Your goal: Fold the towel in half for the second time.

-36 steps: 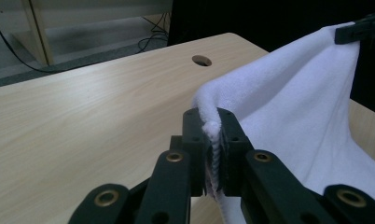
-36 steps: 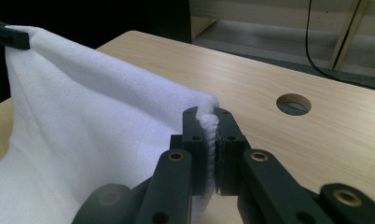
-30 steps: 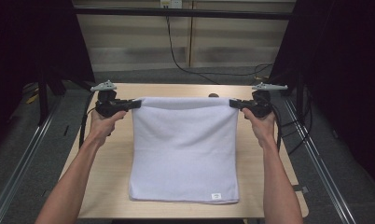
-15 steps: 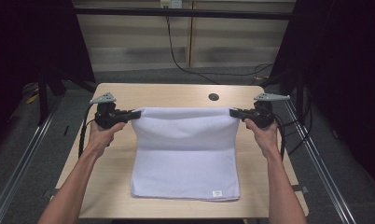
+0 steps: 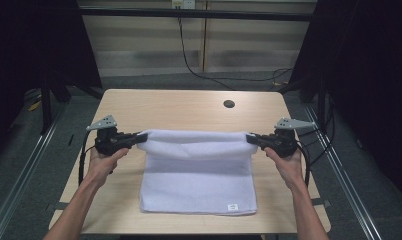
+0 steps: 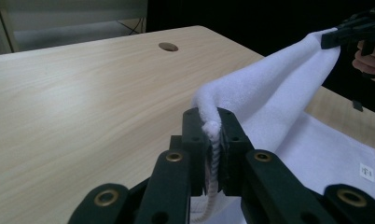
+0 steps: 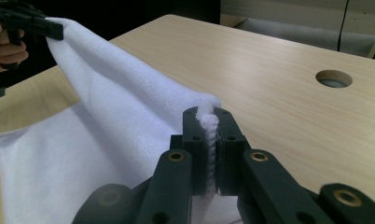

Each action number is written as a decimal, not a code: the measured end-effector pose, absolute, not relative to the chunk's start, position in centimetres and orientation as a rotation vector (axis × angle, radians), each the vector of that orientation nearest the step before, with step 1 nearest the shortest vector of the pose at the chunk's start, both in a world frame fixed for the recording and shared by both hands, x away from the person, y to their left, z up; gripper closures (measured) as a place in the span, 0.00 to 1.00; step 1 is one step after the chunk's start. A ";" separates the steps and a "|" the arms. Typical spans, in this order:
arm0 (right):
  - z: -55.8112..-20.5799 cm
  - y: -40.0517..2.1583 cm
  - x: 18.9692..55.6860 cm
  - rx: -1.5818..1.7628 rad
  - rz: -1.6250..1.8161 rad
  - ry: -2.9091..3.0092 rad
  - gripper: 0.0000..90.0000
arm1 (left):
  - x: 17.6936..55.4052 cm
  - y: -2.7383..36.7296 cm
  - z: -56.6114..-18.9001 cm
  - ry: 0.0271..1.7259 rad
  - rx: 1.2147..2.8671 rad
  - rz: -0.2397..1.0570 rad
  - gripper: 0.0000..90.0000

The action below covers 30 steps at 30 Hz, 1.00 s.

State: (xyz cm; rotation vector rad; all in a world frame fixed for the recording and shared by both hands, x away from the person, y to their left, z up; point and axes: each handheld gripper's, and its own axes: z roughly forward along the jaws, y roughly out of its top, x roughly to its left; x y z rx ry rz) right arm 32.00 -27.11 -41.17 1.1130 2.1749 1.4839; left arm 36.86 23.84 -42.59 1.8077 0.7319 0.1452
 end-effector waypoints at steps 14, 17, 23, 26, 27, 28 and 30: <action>-42.3 -26.8 27.0 1.067 1.502 2.201 0.94 | 32.9 24.3 -43.3 0.699 1.836 0.102 0.93; -42.7 -26.7 26.3 1.065 1.492 2.216 0.94 | 32.1 24.5 -43.8 0.699 1.833 0.091 0.93; -43.6 -26.6 24.3 1.060 1.488 2.236 0.94 | 30.3 24.7 -44.3 0.685 1.842 0.091 0.93; -43.9 -26.7 23.7 1.065 1.486 2.244 0.94 | 29.3 24.8 -44.6 0.679 1.867 0.087 0.93; -44.0 -26.8 23.4 1.074 1.486 2.250 0.93 | 28.9 24.8 -44.7 0.681 1.871 0.081 0.93; -44.1 -26.8 23.1 1.079 1.485 2.259 0.93 | 28.6 24.8 -44.8 0.686 1.883 0.065 0.92; -44.6 -26.7 22.5 1.085 1.477 2.266 0.92 | 27.8 24.8 -45.4 0.693 1.908 0.058 0.92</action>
